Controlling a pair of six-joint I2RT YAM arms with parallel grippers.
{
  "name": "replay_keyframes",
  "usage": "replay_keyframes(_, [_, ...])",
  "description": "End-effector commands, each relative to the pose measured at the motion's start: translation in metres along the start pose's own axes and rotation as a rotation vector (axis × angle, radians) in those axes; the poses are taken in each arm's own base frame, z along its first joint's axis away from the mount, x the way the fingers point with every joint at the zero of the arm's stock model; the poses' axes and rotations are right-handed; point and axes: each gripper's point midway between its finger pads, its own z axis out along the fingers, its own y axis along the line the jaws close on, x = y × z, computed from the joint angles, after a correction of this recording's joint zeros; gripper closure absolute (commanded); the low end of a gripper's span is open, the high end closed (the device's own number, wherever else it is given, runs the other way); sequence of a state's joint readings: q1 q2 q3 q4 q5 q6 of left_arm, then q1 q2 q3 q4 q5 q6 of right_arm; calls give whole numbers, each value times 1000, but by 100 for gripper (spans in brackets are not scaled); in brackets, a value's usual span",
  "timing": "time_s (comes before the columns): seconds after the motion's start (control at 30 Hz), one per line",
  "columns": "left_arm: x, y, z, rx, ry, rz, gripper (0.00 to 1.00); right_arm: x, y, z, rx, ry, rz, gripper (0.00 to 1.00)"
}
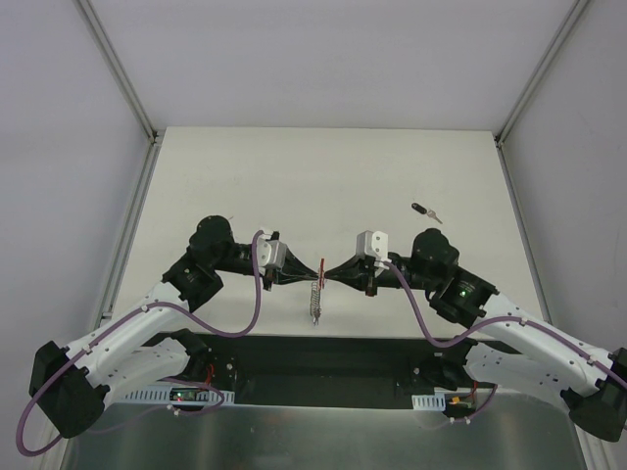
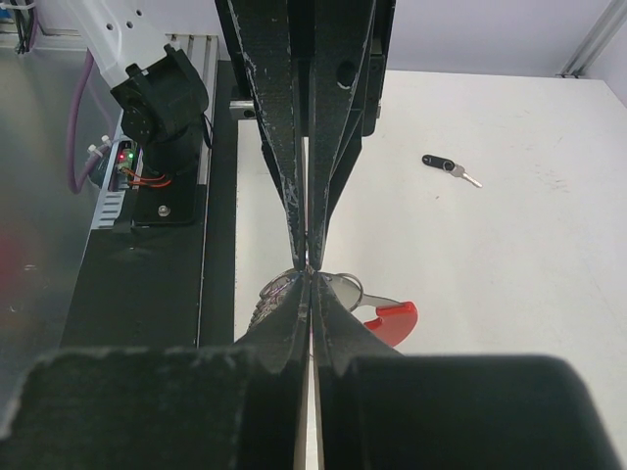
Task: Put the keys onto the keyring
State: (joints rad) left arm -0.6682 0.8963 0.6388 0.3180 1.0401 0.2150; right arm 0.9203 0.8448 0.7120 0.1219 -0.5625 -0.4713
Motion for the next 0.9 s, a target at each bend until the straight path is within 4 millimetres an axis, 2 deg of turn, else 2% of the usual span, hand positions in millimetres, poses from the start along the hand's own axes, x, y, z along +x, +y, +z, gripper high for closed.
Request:
replay_keyframes(0.0, [-15, -2, 2, 28, -48, 65, 100, -16, 2, 1, -18, -58, -26, 99])
replay_keyframes(0.27, [-15, -2, 2, 23, -46, 63, 100, -9, -5, -2, 28, -35, -24, 99])
replay_keyframes(0.37, [-11, 4, 2, -11, -37, 58, 100, -3, -13, -5, 86, -14, -10, 99])
replay_keyframes(0.4, [-8, 7, 1, -29, -25, 45, 100, 1, -23, -7, 150, 3, 1, 99])
replay_keyframes(0.47, [5, 22, 2, -100, 19, 0, 100, 9, -33, -14, 228, 34, 33, 99])
replay_keyframes(0.5, [15, 24, 1, -119, 58, -59, 100, 13, -46, -21, 318, 54, 43, 99])
replay_keyframes(0.53, [23, 37, -1, -196, 91, -107, 100, 17, -52, -26, 364, 69, 56, 99])
replay_keyframes(0.57, [29, 44, 0, -232, 116, -192, 100, 23, -56, -33, 412, 87, 80, 99])
replay_keyframes(0.6, [46, 44, -4, -269, 178, -281, 100, 29, -68, -43, 505, 110, 92, 99])
replay_keyframes(0.63, [56, 53, -9, -360, 212, -359, 100, 33, -72, -49, 547, 123, 105, 99])
replay_keyframes(0.67, [67, 56, -13, -409, 247, -416, 100, 41, -77, -56, 598, 145, 113, 99])
replay_keyframes(0.7, [74, 57, -17, -444, 274, -451, 100, 42, -82, -64, 656, 141, 117, 99])
replay_keyframes(0.73, [88, 52, -23, -477, 320, -545, 100, 48, -83, -69, 675, 162, 124, 99])
replay_keyframes(0.77, [99, 57, -28, -535, 362, -579, 100, 52, -84, -71, 691, 172, 128, 99])
replay_keyframes(0.83, [119, 55, -35, -571, 449, -646, 100, 57, -87, -73, 715, 183, 133, 99])
replay_keyframes(0.87, [130, 62, -34, -586, 498, -667, 100, 58, -87, -72, 717, 187, 135, 99])
